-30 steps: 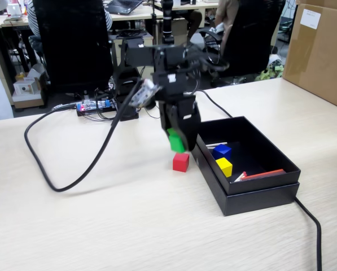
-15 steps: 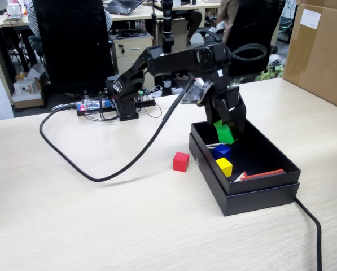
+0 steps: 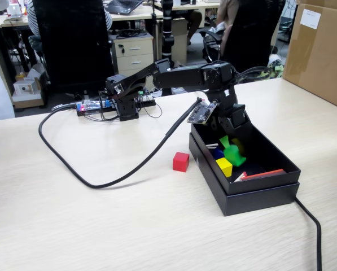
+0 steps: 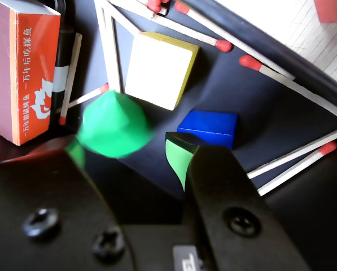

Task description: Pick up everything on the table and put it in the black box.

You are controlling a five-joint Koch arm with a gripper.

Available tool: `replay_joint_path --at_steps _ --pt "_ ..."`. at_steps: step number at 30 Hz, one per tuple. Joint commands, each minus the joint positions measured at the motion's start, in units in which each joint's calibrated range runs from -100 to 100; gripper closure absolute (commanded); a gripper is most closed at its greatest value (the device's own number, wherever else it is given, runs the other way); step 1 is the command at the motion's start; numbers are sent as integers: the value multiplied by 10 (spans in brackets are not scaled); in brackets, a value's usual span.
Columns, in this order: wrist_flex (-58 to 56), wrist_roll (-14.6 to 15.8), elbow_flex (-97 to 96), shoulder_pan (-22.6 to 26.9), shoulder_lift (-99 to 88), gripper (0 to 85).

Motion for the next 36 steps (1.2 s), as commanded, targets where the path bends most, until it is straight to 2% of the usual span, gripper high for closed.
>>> replay_joint_path --at_steps 1,2,10,15,18,20,26,36 --pt "-10 -2 12 -1 -18 472" --pt "-24 -2 12 -3 -45 450" --pt "-56 -3 -53 -22 -322 450" --pt "-62 -3 -275 -49 -527 414" --pt "-61 -4 -372 -65 -581 400" --pt "-57 -9 -419 -76 -585 375" --pt "-35 -18 -490 -92 -522 375" --pt "-21 -25 -430 -91 -345 375"
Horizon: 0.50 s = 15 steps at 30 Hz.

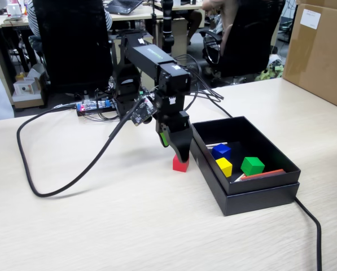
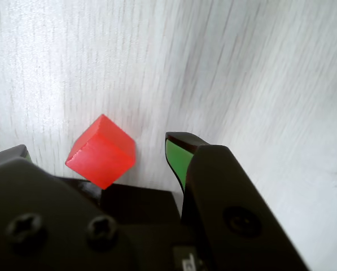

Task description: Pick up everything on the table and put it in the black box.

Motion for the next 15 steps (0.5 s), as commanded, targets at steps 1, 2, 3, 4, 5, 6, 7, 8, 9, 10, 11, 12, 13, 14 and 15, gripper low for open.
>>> replay_joint_path --at_steps 1,2,3,4,5,6,7,8,9,10,11,12,13,14,15 --pt "3 -2 63 1 17 378" --pt "2 -2 74 1 28 379" --pt "2 -2 85 2 41 379" --pt "3 -3 93 2 49 379" --pt "2 -3 100 3 59 380" --pt "2 -3 106 5 67 382" --pt "2 -3 110 6 74 382" --pt "2 -2 113 7 80 383" --pt "2 -2 113 9 82 383" --pt "2 -2 112 11 86 384" --pt "2 -1 111 14 95 404" --pt "2 -1 109 14 97 415" --pt "2 0 107 15 100 431" --pt "2 0 104 15 102 435" --pt "3 0 99 15 104 462"
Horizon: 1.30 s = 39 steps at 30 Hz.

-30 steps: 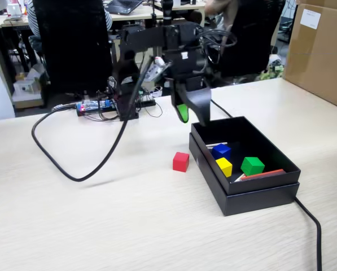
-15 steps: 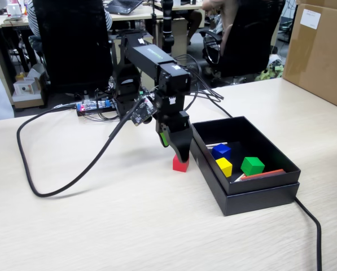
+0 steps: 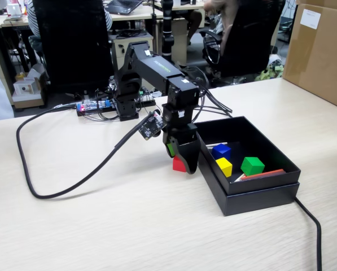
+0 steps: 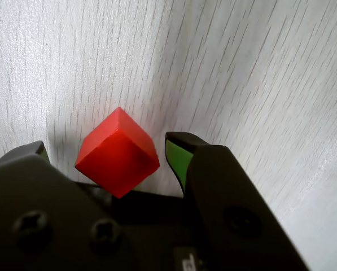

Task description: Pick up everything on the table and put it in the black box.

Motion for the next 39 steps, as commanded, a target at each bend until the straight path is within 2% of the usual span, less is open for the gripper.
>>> replay_joint_path --at_steps 1,4,7,9,15,19,26,32,39 --pt "1 1 28 4 -8 495" --pt "1 3 35 4 -2 606" --pt "1 4 38 2 -2 689" --pt "1 5 41 0 -5 716" --pt "-11 3 40 -8 -59 717" --pt "-28 -3 60 -18 -199 717" --pt "-28 -5 170 20 -267 716" --pt "-28 17 308 68 -102 716" --pt "-28 35 349 80 74 709"
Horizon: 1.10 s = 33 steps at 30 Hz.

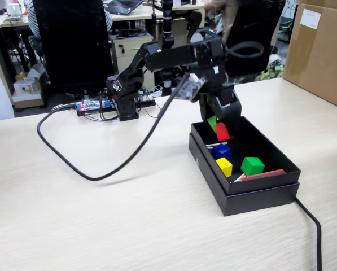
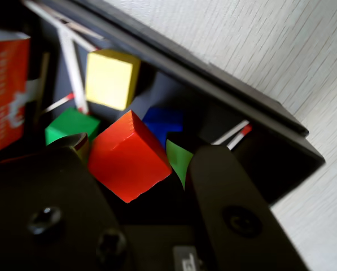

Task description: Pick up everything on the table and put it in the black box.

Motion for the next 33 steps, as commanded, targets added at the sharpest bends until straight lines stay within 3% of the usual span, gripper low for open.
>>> replay_joint_path --at_steps 1,2,3,6,10,13,16,19,21,25,33 --pt "-2 6 61 4 13 709" --pt "-2 8 63 4 27 706" --pt "-2 8 59 4 35 588" --pt "-5 7 55 3 28 454" --pt "-7 7 54 -2 -59 435" --pt "-6 4 52 -10 -151 370" --pt "-6 -12 35 -26 -268 371" --pt "-4 -68 7 -71 -430 380" --pt "-2 -84 -26 -92 -482 378" --pt "36 -93 -170 -127 -591 367" --pt "260 -93 -592 -157 -834 367"
